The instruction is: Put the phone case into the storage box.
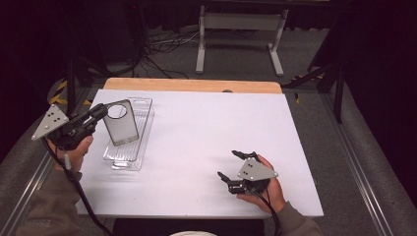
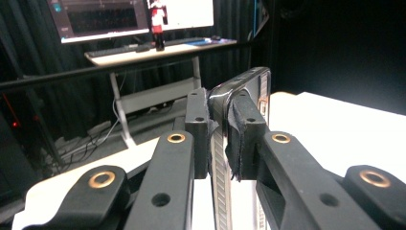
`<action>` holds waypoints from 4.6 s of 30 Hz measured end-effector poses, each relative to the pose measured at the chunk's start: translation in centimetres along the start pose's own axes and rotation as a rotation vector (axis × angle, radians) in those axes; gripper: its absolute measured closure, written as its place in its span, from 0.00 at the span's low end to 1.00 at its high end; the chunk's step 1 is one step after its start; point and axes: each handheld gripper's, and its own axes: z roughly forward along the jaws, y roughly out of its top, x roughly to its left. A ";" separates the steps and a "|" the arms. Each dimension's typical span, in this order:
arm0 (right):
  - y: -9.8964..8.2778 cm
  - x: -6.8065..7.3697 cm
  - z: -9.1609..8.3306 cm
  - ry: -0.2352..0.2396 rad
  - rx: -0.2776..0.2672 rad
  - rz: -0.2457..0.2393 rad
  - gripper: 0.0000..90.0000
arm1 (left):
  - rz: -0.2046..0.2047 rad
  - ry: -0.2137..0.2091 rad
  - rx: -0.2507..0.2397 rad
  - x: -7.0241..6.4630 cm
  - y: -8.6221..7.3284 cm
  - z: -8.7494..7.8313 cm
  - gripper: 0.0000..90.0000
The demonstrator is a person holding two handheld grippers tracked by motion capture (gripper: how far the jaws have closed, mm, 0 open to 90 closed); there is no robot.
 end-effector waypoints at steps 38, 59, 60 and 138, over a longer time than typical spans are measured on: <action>-0.2 0.3 0.8 0.023 0.030 -0.002 0.25 | 0.007 0.022 0.120 1.6 -2.2 5.6 0.89; -0.7 0.6 1.5 0.037 0.068 -0.007 0.25 | -0.047 0.065 0.126 5.5 -2.4 10.5 0.89; -0.7 0.6 1.5 0.038 0.070 -0.006 0.25 | -0.049 0.067 0.122 5.6 -2.4 10.6 0.89; -1.2 1.1 2.4 0.123 0.110 0.000 0.26 | 0.012 0.135 0.321 8.9 -4.1 17.0 0.73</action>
